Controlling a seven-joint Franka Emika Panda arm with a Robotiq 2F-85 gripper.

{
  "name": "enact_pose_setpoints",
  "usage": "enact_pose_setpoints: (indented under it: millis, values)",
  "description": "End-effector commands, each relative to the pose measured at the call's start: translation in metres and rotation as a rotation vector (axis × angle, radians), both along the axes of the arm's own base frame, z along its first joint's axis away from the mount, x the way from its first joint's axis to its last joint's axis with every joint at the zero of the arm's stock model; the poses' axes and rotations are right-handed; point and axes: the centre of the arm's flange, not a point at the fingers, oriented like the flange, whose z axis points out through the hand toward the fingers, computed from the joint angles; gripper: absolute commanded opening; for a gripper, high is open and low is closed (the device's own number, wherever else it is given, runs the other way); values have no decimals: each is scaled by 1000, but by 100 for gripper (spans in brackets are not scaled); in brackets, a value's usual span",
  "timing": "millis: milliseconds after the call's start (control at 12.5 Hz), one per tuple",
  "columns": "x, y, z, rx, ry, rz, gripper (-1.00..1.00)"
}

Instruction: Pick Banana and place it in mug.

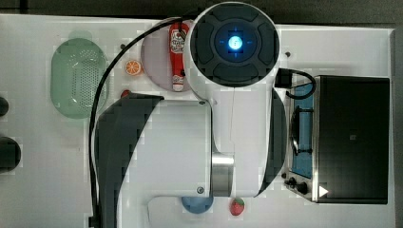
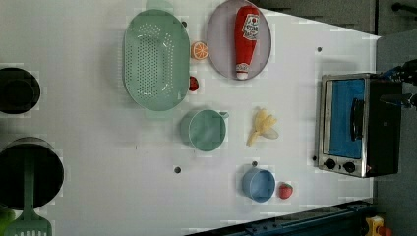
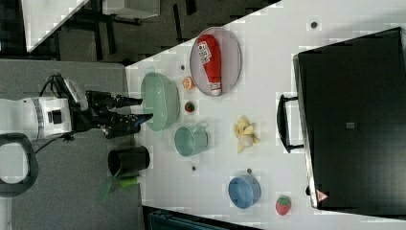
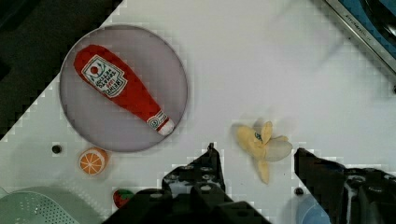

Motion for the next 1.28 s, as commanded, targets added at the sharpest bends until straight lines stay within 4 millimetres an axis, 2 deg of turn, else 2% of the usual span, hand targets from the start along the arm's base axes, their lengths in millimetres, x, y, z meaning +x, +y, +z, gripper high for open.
enact_pose_setpoints:
  millis: [80, 240, 400, 560, 1120, 1280]
  values:
    - [-86, -33, 18, 40, 42, -54, 57]
    - [-87, -33, 14, 40, 51, -53, 100]
    - [-85, -30, 1, 39, 74, -49, 100]
    - [-78, -28, -25, 38, 94, -16, 100]
    - [-48, -27, -164, 26, 81, 363, 100]
    - [-45, -27, -203, 15, 61, 511, 100]
